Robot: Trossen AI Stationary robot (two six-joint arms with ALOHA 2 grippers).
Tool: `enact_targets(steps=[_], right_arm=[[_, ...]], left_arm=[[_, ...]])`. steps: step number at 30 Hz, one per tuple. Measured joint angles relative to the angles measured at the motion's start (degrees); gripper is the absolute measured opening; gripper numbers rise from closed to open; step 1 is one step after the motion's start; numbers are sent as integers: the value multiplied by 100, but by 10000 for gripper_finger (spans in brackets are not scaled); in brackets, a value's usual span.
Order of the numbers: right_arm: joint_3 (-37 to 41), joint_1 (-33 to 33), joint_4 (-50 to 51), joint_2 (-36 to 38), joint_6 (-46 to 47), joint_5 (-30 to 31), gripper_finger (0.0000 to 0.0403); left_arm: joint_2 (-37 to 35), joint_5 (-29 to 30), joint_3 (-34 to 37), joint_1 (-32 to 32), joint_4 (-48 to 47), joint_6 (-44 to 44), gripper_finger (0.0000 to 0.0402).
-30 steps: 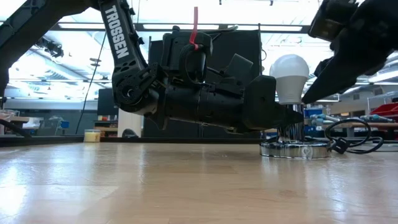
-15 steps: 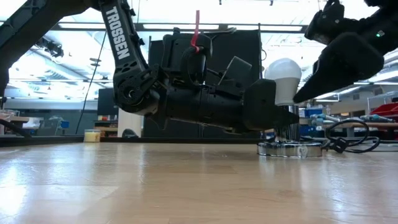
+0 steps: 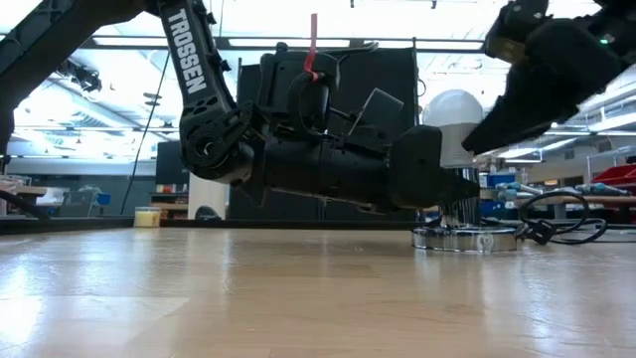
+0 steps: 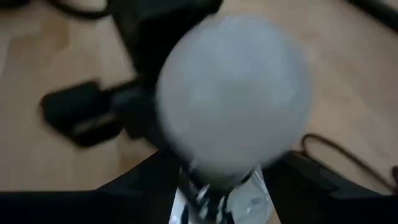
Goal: Screw lightbulb
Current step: Remove the lightbulb from the silver lamp
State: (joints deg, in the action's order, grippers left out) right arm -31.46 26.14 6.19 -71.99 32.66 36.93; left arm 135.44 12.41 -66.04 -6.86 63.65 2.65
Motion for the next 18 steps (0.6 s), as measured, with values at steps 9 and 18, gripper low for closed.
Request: enact_targets(steps=[9, 18], right_arm=[[-13, -158, 1643, 164, -267, 154, 229], [-300, -104, 2838, 517, 1029, -85, 229]], left_arm=[[0, 33, -7, -12, -79, 41, 188], [-2, 59, -4, -12, -80, -58, 188]])
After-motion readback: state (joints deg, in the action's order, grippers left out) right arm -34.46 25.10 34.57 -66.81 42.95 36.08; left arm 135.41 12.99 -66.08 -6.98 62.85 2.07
